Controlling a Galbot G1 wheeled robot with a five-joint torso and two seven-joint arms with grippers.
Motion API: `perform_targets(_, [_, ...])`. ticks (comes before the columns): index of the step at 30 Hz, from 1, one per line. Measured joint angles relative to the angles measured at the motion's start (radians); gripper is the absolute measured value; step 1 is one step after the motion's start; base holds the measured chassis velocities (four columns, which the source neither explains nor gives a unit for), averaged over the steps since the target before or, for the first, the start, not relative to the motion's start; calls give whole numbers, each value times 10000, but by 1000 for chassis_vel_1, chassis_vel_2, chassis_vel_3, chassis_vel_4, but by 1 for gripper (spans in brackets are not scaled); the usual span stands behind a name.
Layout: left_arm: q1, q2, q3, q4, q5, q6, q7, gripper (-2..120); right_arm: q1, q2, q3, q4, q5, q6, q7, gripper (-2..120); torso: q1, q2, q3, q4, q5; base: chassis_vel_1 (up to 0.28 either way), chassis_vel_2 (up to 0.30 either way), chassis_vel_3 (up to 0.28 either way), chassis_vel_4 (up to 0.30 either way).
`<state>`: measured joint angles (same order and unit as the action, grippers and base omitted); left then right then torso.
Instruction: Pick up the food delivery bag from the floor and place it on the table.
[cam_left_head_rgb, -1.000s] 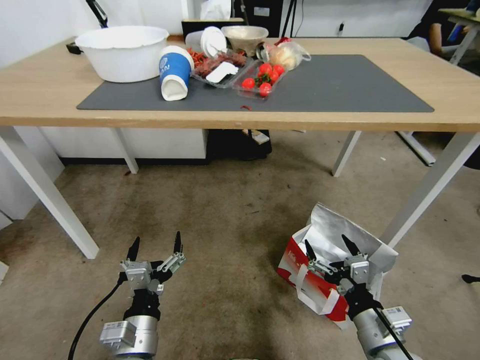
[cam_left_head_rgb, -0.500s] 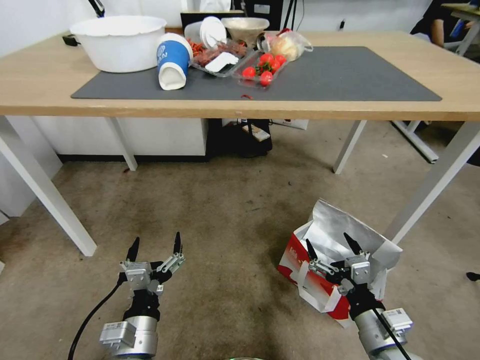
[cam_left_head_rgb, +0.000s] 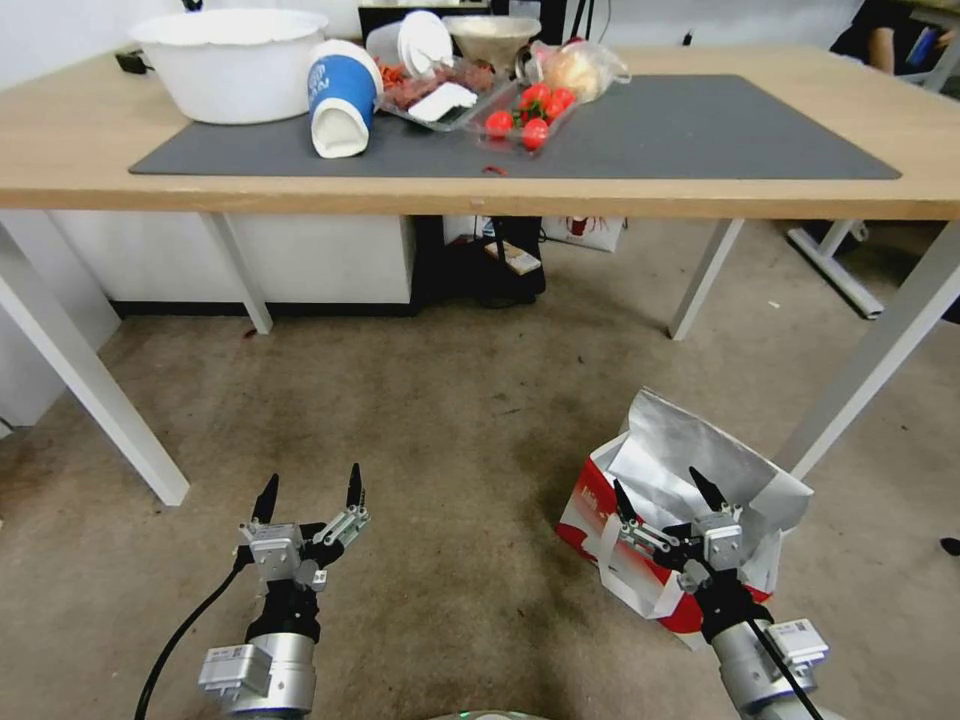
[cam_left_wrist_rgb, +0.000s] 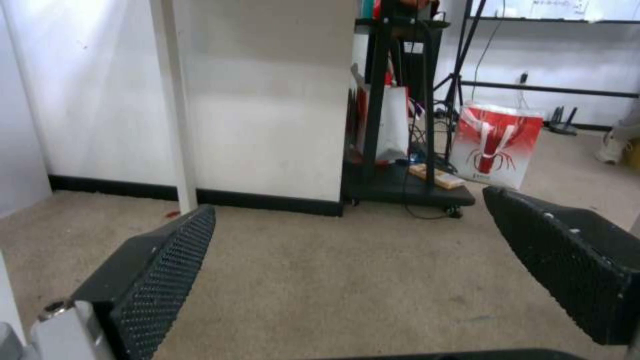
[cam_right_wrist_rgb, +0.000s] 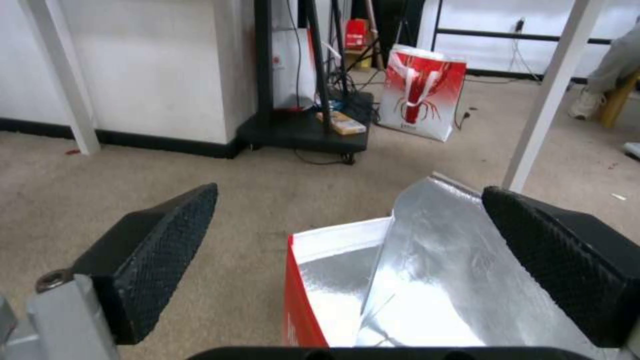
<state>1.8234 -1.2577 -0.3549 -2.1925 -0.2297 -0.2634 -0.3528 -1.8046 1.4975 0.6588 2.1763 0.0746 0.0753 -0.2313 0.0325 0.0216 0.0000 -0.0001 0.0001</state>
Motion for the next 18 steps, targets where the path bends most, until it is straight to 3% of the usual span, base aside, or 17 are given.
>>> perform_targets(18, [-100, 3, -14, 191, 111, -261, 222, 100, 89, -241, 21, -23, 80, -103, 40, 100, -1, 54, 0, 0, 0, 0, 0, 0, 0])
